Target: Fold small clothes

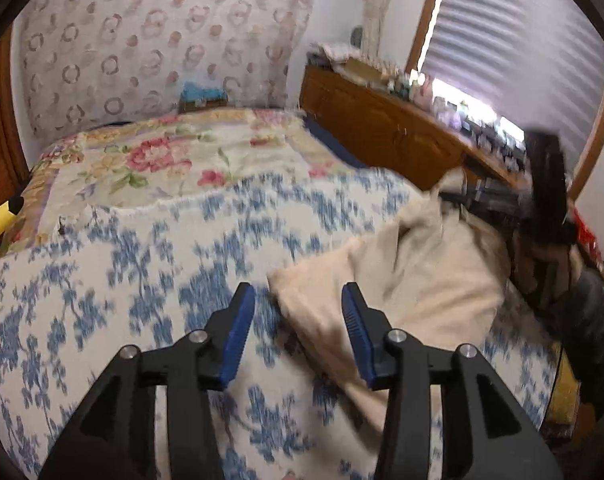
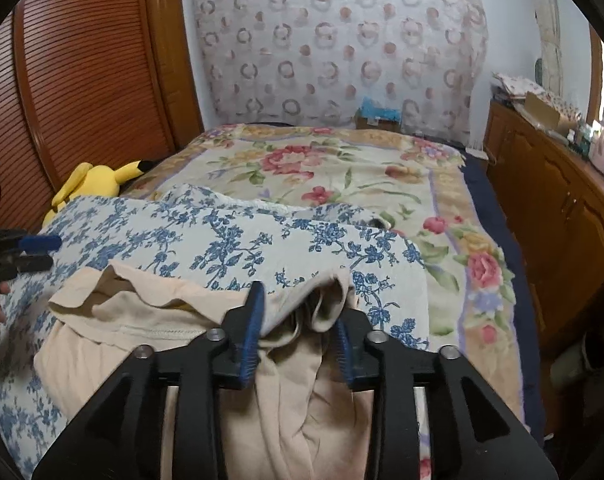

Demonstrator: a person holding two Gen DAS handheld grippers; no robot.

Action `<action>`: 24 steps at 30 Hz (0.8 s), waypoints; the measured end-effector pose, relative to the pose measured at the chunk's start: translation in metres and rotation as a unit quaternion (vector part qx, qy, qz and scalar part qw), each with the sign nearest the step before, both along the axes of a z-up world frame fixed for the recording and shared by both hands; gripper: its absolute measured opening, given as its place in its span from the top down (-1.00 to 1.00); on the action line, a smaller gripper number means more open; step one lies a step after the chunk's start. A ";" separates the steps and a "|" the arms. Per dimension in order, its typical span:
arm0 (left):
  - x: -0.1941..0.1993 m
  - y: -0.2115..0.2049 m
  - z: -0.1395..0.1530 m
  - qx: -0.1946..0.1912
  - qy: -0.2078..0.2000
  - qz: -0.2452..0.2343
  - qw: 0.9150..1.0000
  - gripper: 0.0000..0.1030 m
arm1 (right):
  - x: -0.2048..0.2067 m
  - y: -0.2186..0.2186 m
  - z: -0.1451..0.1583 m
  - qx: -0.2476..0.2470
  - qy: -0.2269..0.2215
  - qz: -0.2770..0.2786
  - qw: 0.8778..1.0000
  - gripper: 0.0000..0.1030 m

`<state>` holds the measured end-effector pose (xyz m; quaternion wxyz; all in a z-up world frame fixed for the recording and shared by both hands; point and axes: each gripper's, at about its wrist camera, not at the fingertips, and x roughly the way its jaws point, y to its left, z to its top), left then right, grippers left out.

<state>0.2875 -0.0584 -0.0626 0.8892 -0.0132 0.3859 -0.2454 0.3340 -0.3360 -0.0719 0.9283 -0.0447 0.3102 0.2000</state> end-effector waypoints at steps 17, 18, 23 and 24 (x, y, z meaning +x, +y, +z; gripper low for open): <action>-0.010 -0.019 -0.025 0.047 0.029 -0.024 0.998 0.12 | -0.025 0.001 -0.021 -0.064 0.057 0.041 0.995 -0.19; -0.002 -0.023 -0.024 0.049 0.026 -0.024 0.998 0.12 | -0.020 0.002 -0.021 -0.063 0.058 0.041 0.995 -0.19; 0.033 -0.022 -0.027 0.048 0.025 0.006 0.999 0.12 | 0.019 0.008 -0.019 -0.060 0.066 0.049 0.995 -0.19; 0.042 -0.017 -0.027 0.051 0.016 0.031 0.998 0.12 | 0.025 0.008 -0.018 -0.059 0.065 0.049 0.995 -0.19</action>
